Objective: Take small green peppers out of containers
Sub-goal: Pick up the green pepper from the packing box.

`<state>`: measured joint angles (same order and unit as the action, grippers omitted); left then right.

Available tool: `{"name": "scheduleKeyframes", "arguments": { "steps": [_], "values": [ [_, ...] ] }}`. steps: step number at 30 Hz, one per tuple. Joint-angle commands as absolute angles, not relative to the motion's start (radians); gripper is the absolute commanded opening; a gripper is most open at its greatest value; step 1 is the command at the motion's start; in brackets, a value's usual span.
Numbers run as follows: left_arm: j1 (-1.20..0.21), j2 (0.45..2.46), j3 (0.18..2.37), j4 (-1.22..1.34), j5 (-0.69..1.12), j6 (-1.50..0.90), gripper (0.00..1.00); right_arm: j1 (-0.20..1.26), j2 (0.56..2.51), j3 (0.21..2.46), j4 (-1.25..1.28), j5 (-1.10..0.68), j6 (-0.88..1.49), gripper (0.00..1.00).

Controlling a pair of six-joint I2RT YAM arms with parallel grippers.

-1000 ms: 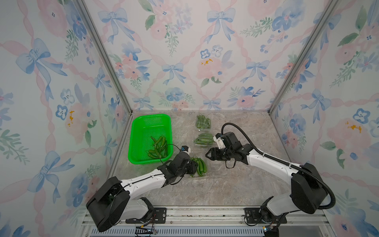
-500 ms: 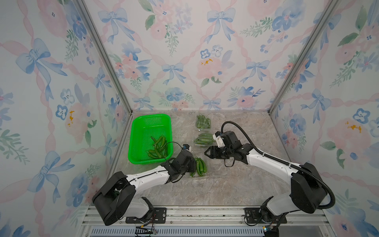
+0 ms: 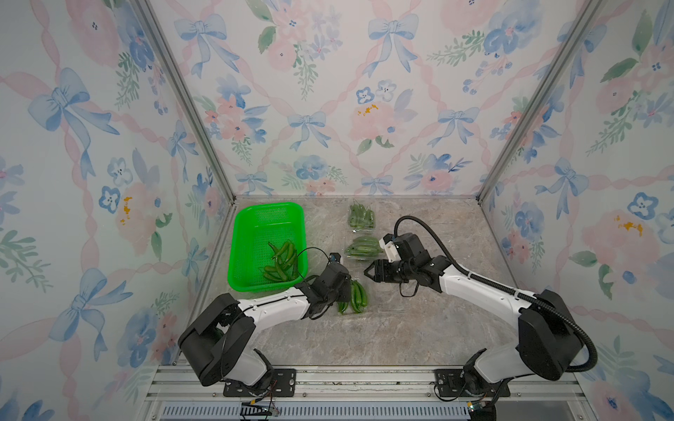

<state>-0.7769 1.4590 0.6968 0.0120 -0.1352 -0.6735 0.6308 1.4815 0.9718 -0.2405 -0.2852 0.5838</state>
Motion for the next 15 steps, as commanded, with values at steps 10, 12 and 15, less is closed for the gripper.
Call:
{"name": "scheduleKeyframes", "arguments": {
  "steps": [10,12,15],
  "values": [
    [-0.781,1.507,0.732,-0.001,-0.15,-0.654,0.25,0.615,1.443,0.954,-0.238,-0.29,0.573,0.63],
    [-0.781,1.505,0.732,-0.001,-0.149,-0.658,0.19,0.614,1.439,0.954,-0.242,-0.29,0.573,0.63],
    [-0.781,1.483,0.732,0.0,-0.142,-0.661,0.13,0.611,1.434,0.956,-0.246,-0.288,0.572,0.63]
  ]
}}
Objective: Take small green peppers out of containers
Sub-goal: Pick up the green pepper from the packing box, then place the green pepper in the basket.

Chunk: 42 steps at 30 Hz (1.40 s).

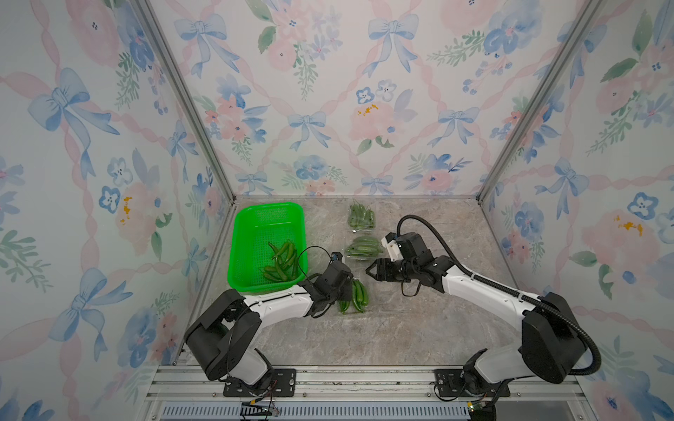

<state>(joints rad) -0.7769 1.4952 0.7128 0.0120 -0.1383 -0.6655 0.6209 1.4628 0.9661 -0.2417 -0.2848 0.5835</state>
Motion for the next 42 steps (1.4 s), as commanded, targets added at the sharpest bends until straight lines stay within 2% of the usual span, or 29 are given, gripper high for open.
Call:
{"name": "scheduleKeyframes", "arguments": {
  "steps": [1,14,20,26,31,42],
  "values": [
    [-0.782,1.471,0.731,-0.001,-0.143,-0.663,0.12,0.611,1.431,0.957,-0.247,-0.287,0.571,0.63],
    [-0.776,1.297,0.699,-0.007,-0.096,-0.662,0.06,0.612,1.407,0.989,-0.27,-0.276,0.562,0.62],
    [-0.735,1.203,0.692,-0.015,-0.09,-0.658,0.07,0.612,1.397,1.004,-0.282,-0.268,0.557,0.63],
    [-0.618,1.091,0.645,-0.038,-0.021,-0.635,0.08,0.615,1.399,1.021,-0.281,-0.272,0.556,0.62],
    [-0.466,1.028,0.663,-0.101,0.0,-0.59,0.09,0.624,1.421,1.042,-0.285,-0.284,0.552,0.63],
    [-0.123,1.113,0.808,-0.154,0.172,-0.532,0.09,0.644,1.509,1.116,-0.279,-0.328,0.541,0.62]
  ]
}}
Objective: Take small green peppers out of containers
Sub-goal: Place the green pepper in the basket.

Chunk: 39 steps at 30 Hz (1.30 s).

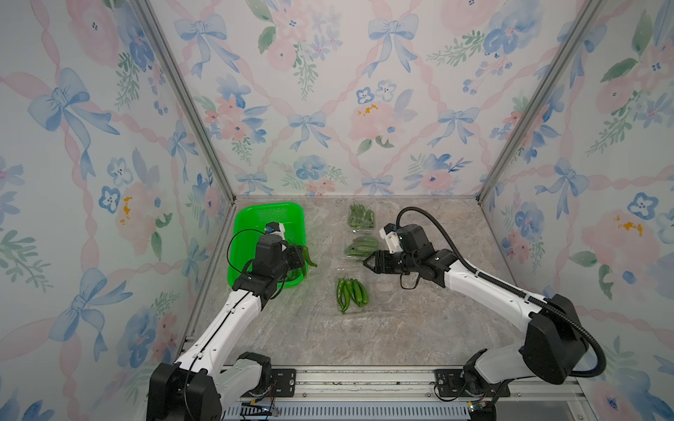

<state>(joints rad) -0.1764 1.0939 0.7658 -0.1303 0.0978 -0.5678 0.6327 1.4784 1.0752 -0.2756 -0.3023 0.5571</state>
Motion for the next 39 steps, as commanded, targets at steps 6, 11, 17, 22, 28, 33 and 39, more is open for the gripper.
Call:
{"name": "scheduleKeyframes", "arguments": {
  "steps": [6,11,17,22,28,33,39],
  "values": [
    [0.058,1.189,0.858,-0.153,0.253,-0.523,0.09,0.646,1.58,1.171,-0.273,-0.366,0.534,0.63],
    [0.091,1.302,0.867,-0.154,0.233,-0.522,0.09,0.646,1.622,1.205,-0.276,-0.38,0.525,0.63],
    [0.099,1.467,0.879,-0.153,0.184,-0.522,0.23,0.661,1.649,1.222,-0.258,-0.399,0.542,0.62],
    [0.097,1.519,0.892,-0.152,0.143,-0.536,0.44,0.684,1.696,1.232,-0.28,-0.387,0.534,0.62],
    [0.097,1.458,0.893,-0.152,0.108,-0.537,0.5,0.7,1.701,1.239,-0.314,-0.358,0.523,0.62],
    [0.072,1.335,0.88,-0.152,0.132,-0.529,0.5,0.717,1.686,1.236,-0.328,-0.341,0.521,0.62],
    [-0.179,1.213,0.879,-0.183,0.081,-0.61,0.54,0.746,1.67,1.231,-0.386,-0.281,0.511,0.6]
  ]
}}
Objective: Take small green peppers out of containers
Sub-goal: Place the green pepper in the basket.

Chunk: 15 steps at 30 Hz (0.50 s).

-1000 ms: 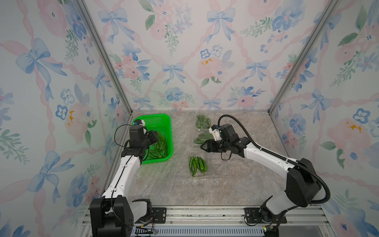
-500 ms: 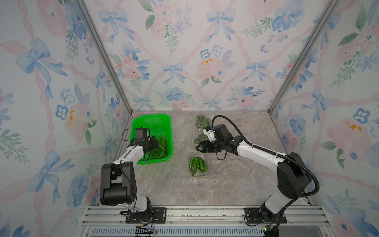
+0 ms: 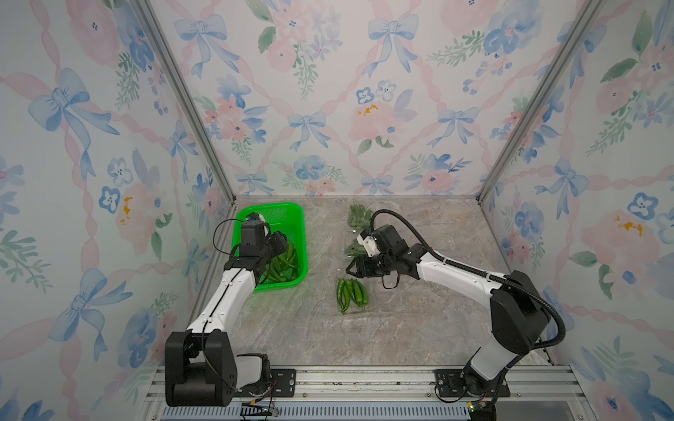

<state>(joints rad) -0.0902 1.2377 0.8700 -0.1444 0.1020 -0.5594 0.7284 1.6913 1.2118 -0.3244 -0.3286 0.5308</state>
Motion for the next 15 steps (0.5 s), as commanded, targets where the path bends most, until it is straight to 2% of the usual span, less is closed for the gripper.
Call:
{"name": "scheduleKeyframes", "arguments": {
  "steps": [1,7,11,15],
  "values": [
    [-0.236,1.212,0.878,-0.183,0.068,-0.641,0.54,0.75,1.665,1.224,-0.393,-0.27,0.51,0.6],
    [-0.468,1.26,0.867,-0.18,-0.007,-0.738,0.52,0.756,1.632,1.17,-0.398,-0.241,0.511,0.55],
    [-0.554,1.279,0.824,-0.175,-0.064,-0.777,0.51,0.771,1.633,1.135,-0.364,-0.236,0.516,0.47],
    [-0.578,1.255,0.761,-0.169,-0.111,-0.808,0.51,0.803,1.649,1.12,-0.327,-0.225,0.518,0.46]
  ]
}}
